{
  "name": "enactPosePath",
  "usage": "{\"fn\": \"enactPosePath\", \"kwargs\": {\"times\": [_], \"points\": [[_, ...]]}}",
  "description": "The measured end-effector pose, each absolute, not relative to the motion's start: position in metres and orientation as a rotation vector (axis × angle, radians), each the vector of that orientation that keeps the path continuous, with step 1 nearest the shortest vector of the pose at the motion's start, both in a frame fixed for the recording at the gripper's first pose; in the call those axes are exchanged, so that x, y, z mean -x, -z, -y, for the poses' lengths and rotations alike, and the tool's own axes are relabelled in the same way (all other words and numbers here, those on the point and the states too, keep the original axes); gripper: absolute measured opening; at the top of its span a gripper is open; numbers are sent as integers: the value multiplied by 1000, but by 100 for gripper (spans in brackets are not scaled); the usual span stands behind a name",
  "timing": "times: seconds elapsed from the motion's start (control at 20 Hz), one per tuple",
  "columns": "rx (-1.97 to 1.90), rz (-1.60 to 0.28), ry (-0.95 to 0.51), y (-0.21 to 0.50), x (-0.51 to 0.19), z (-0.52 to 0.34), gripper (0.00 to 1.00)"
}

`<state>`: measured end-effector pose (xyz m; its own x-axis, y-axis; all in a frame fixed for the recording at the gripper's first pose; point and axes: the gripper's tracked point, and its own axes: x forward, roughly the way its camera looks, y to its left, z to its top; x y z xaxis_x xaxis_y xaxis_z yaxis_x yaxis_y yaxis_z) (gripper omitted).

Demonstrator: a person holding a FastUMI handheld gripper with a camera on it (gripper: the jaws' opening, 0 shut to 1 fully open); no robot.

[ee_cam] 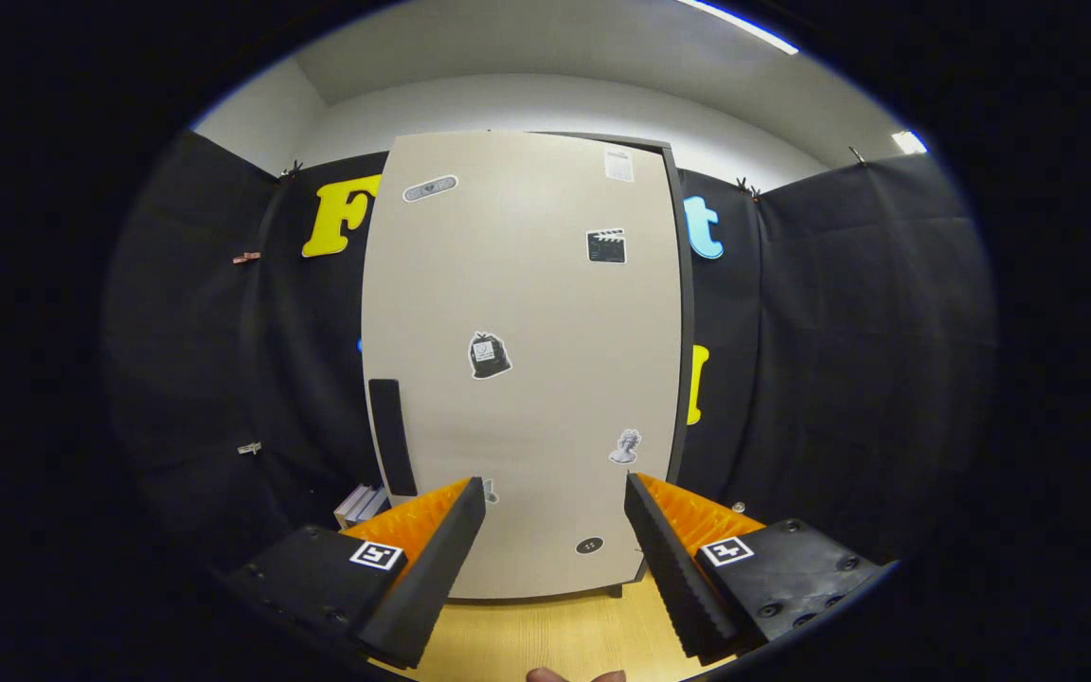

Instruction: Open the shoe cabinet door, grab the shoes and put them into the shoe cabinet, then close the shoe cabinet door.

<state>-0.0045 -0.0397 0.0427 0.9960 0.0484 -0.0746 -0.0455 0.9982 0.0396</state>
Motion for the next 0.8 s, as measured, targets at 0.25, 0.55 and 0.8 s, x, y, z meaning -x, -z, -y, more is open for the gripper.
{"fn": "enactPosePath", "kwargs": {"times": [0.25, 0.55, 0.8], "points": [[-43, -74, -50, -45, 5, 42, 98], [-51, -81, -53, -42, 4, 43, 98], [-49, -84, -56, -41, 5, 43, 98]]}}
